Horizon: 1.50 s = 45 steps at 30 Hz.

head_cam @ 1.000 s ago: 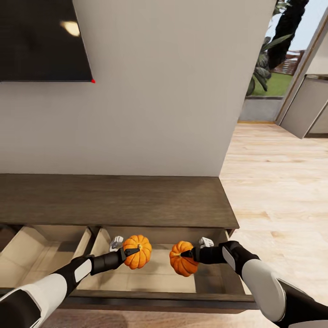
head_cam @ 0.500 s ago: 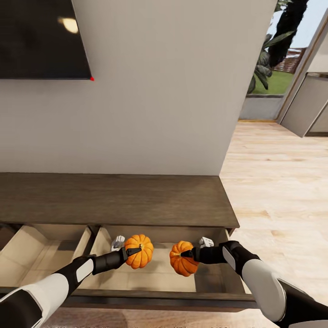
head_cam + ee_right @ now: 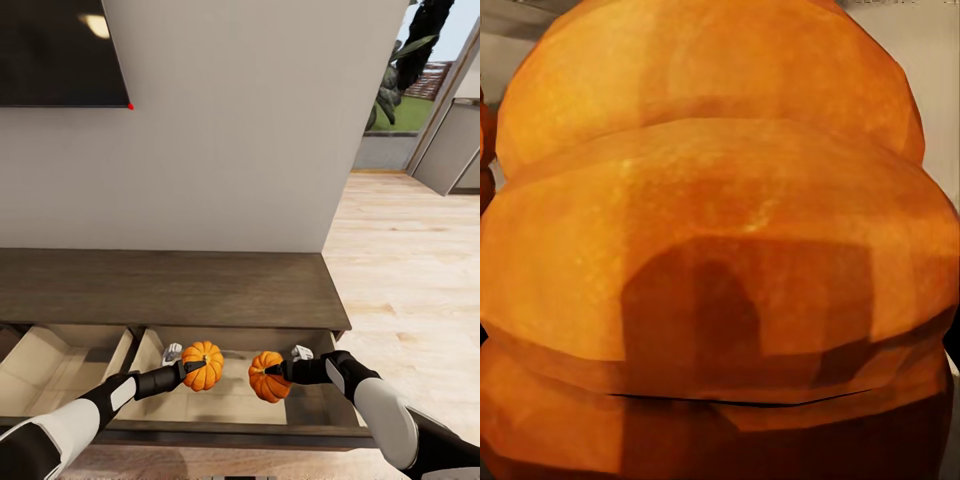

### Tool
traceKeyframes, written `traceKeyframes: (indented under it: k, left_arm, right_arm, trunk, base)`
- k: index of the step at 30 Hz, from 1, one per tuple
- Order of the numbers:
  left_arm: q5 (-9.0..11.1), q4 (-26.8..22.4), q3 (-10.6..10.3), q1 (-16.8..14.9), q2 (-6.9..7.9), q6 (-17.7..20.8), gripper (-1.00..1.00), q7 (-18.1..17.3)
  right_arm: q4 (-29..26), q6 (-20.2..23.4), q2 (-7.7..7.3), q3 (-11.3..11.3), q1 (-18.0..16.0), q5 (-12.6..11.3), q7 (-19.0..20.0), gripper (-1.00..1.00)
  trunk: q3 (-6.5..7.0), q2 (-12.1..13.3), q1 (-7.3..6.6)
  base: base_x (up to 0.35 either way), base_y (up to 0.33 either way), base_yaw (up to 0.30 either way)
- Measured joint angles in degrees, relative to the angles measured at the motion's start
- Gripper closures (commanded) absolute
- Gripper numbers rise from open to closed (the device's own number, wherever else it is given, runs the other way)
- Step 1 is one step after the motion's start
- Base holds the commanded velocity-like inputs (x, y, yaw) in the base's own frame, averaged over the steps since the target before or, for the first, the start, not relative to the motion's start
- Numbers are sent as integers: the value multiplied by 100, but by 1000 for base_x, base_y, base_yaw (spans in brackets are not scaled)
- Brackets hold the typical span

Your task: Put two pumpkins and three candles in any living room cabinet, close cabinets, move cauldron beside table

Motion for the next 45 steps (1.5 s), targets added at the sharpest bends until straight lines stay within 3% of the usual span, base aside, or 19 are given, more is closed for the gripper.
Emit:
traceKeyframes:
  k: [2,7,9,10,16,17,18,20,24,27,30,45]
  left_arm:
    - [-5,-14,158,-57,9,364,100,4]
    - [-29,-6,198,-148,44,649,100,71]
    - [-32,-3,206,-189,49,693,100,325]
    - [-37,-2,215,-237,45,814,100,676]
    - [-26,9,220,-352,47,1106,100,1195]
    - [-43,23,209,-365,58,1102,100,1400]
    - [-17,20,363,-407,61,1209,100,1811]
    - [71,-3,544,-418,58,1466,100,1924]
    - [62,-7,582,-436,56,1566,100,1996]
    - [53,-5,575,-479,24,1595,100,2380]
    - [69,-14,586,-482,-4,1603,100,2476]
    - [45,-25,572,-474,-49,1604,100,2501]
  right_arm:
    - [-6,177,8,-25,-62,-34,-3,100]
    - [-12,303,24,-11,-124,-12,-74,100]
    - [-10,311,29,-5,-168,-8,-280,100]
    - [-5,302,32,-6,-217,-60,-511,100]
    - [46,329,37,-8,-245,-476,-733,100]
    - [48,329,37,-4,-246,-484,-738,100]
    - [56,328,37,-3,-246,-496,-741,100]
    - [60,328,37,-6,-246,-498,-742,100]
    - [75,327,38,-11,-246,-498,-742,100]
    - [85,311,44,-5,-240,-471,-1080,100]
    - [100,317,45,-15,-238,-499,-1241,100]
    - [103,301,45,-14,-229,-507,-1261,100]
  trunk:
    - [-18,0,0]
    - [-64,0,0]
    - [-83,0,0]
    - [-91,0,0]
    - [-147,0,0]
    - [-156,0,0]
    - [-165,0,0]
    - [-184,0,0]
    - [-221,0,0]
    - [-248,0,0]
    - [-276,0,0]
    - [-414,0,0]
  base:
    - [0,0,0]
    - [0,0,0]
    - [0,0,0]
    - [0,0,0]
    - [0,0,0]
    - [0,0,0]
    - [0,0,0]
    - [0,0,0]
    - [0,0,0]
    - [0,0,0]
    - [0,0,0]
    - [0,0,0]
